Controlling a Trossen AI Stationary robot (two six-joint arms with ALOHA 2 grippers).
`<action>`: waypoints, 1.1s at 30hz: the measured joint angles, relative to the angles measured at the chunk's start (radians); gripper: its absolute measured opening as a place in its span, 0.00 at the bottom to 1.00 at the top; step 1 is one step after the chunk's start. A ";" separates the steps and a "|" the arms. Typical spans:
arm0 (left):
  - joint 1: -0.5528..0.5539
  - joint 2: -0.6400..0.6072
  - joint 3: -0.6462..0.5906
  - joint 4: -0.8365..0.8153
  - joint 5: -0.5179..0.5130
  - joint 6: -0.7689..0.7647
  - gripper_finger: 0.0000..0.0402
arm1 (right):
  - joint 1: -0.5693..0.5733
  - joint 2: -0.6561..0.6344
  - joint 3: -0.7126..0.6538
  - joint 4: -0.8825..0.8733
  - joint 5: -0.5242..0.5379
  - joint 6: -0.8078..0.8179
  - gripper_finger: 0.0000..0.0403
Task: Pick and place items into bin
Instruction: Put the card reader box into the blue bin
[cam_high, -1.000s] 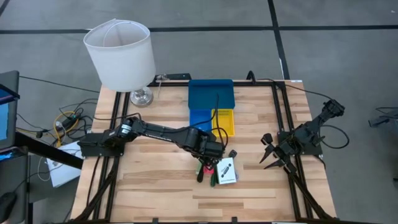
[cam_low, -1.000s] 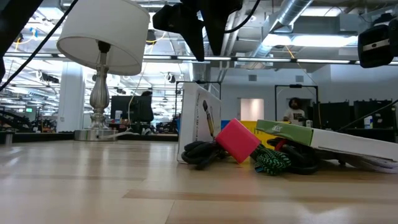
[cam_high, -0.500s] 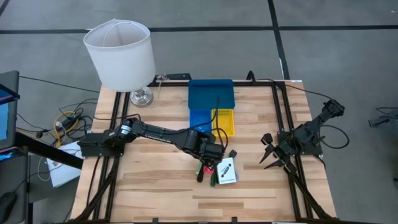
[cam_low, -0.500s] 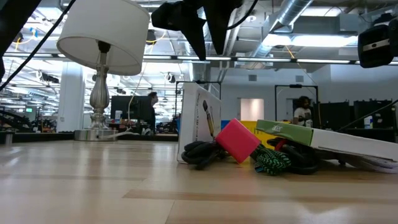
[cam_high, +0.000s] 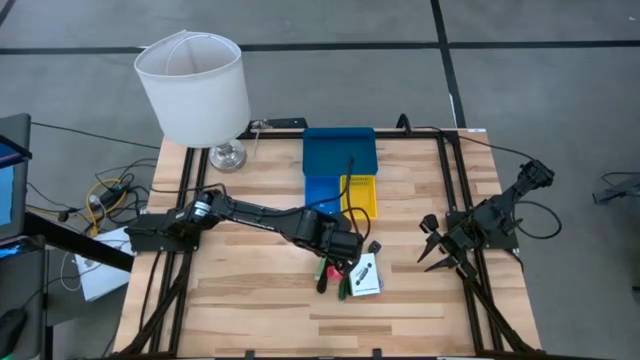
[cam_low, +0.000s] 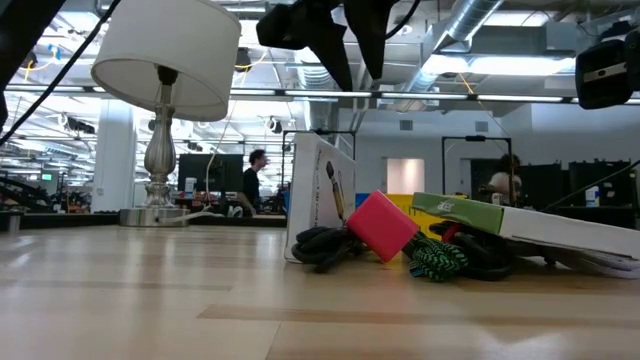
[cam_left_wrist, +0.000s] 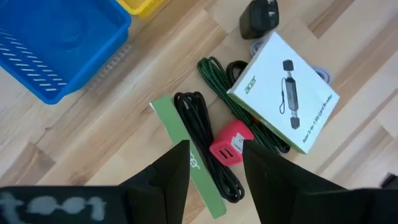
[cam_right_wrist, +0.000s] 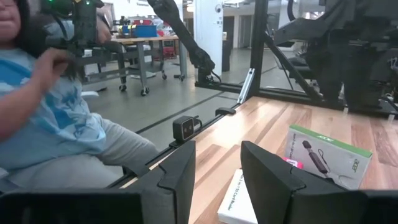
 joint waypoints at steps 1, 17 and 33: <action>-0.003 0.000 0.000 0.000 0.004 0.005 0.34 | 0.000 0.000 0.000 0.000 0.000 0.000 0.31; 0.009 -0.012 0.002 -0.007 0.093 -0.119 0.34 | 0.000 0.000 0.000 0.000 0.000 0.000 0.31; 0.048 -0.002 0.001 -0.118 0.090 -0.087 0.34 | 0.000 0.000 0.000 0.000 0.000 0.000 0.31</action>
